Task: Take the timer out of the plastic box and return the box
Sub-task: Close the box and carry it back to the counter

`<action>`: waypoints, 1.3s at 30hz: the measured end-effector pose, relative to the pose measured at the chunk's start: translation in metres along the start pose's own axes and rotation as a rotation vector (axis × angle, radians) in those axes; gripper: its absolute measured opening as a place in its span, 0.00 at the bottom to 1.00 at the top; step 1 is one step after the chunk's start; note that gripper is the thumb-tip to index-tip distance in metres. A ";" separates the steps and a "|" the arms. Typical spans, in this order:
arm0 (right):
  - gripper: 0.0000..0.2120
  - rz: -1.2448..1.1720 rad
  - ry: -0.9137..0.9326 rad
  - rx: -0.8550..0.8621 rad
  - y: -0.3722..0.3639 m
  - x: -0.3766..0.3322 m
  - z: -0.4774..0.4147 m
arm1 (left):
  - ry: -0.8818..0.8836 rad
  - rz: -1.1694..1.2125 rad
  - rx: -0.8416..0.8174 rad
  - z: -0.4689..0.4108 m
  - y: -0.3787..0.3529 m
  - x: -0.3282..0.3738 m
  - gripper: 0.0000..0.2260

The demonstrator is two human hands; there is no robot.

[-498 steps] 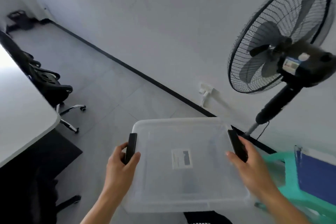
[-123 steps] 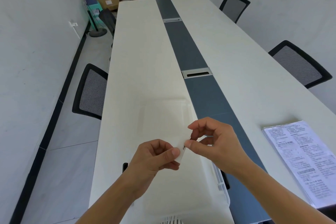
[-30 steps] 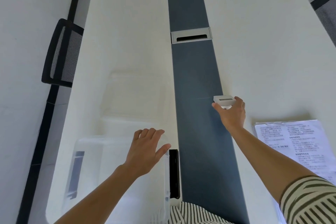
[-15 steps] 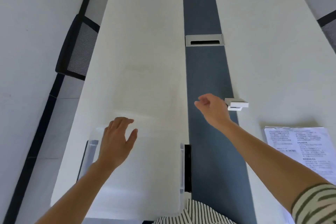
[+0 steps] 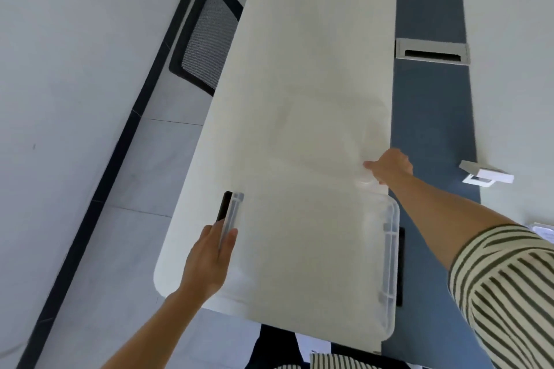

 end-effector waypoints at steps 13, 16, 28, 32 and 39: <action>0.11 -0.266 0.051 0.140 0.007 0.030 0.020 | -0.089 0.110 0.036 -0.002 -0.004 -0.006 0.08; 0.07 -0.604 0.073 0.096 0.016 0.016 0.029 | -0.090 0.110 0.037 -0.002 -0.003 -0.007 0.09; 0.15 -0.740 0.294 -0.025 0.025 0.028 0.156 | -0.047 0.507 -0.071 -0.003 0.003 -0.019 0.24; 0.11 -0.678 0.336 -0.046 -0.007 0.064 0.208 | -0.048 0.761 -0.048 -0.006 0.022 -0.011 0.21; 0.08 -0.587 0.298 0.002 -0.060 0.102 0.243 | -0.165 0.402 -0.097 -0.007 0.030 0.017 0.18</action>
Point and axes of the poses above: each hand's wrist, its own z-axis away from the middle knuckle, its own y-axis out of the back of the hand, x = y × z, the point moved 5 cm from there along -z, towards the middle knuckle, and after that the axes turned 15 degrees about -x, right-handed, at the moved point
